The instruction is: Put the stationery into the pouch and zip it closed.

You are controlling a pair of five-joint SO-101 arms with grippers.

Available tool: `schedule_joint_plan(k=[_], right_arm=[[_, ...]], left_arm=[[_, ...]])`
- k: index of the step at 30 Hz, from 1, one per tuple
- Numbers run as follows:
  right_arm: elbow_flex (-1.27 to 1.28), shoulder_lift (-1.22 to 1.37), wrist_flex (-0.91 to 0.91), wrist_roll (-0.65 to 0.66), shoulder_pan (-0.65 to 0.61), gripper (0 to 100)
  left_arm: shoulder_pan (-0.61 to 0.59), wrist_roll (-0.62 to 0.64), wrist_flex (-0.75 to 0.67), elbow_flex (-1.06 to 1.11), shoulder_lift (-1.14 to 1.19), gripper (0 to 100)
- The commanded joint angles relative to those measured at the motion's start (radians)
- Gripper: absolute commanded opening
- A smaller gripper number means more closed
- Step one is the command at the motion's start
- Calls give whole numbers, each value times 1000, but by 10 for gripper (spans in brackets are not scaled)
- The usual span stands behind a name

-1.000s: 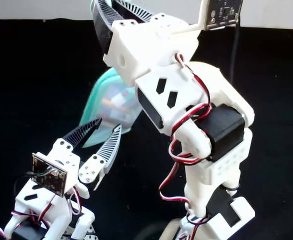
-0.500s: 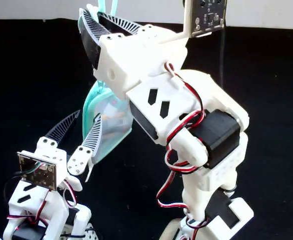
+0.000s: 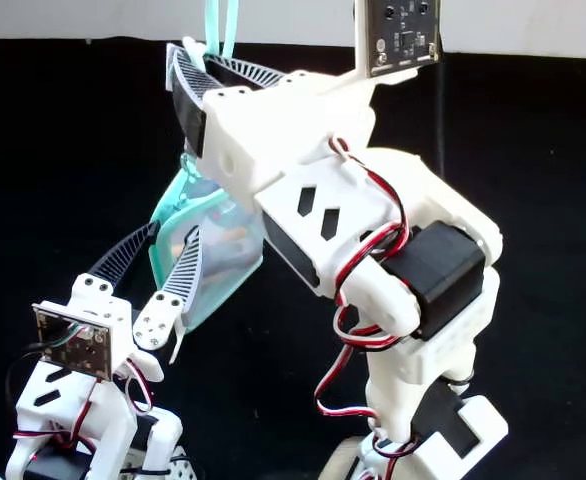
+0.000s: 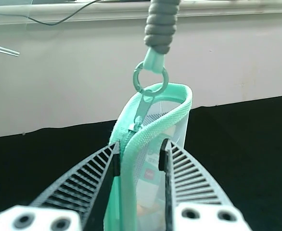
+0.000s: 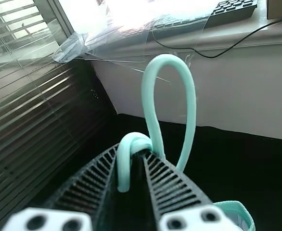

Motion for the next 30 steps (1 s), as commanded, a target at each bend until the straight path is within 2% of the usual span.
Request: schedule_joint_plan(k=[1,8,12,17,22,30], right_arm=[[-33,-8,16,-6,-7,6],[-38,-8,42,-6,-7,6],[-39,-8,42,-6,-7,6],[-39,-8,42,-6,-7,6],[-39,-8,48,-6,-7,6],[-39,-8,48,-6,-7,6]], left_arm=[[-12,-5,-25,-33,2,168],[-119,-6,-23,-39,1,168],[-130,-5,-20,-88,-1,168],[-128,-5,100,-229,-1,168],[-127,-5,279,-240,1,170],[-127,-5,292,-236,10,170]])
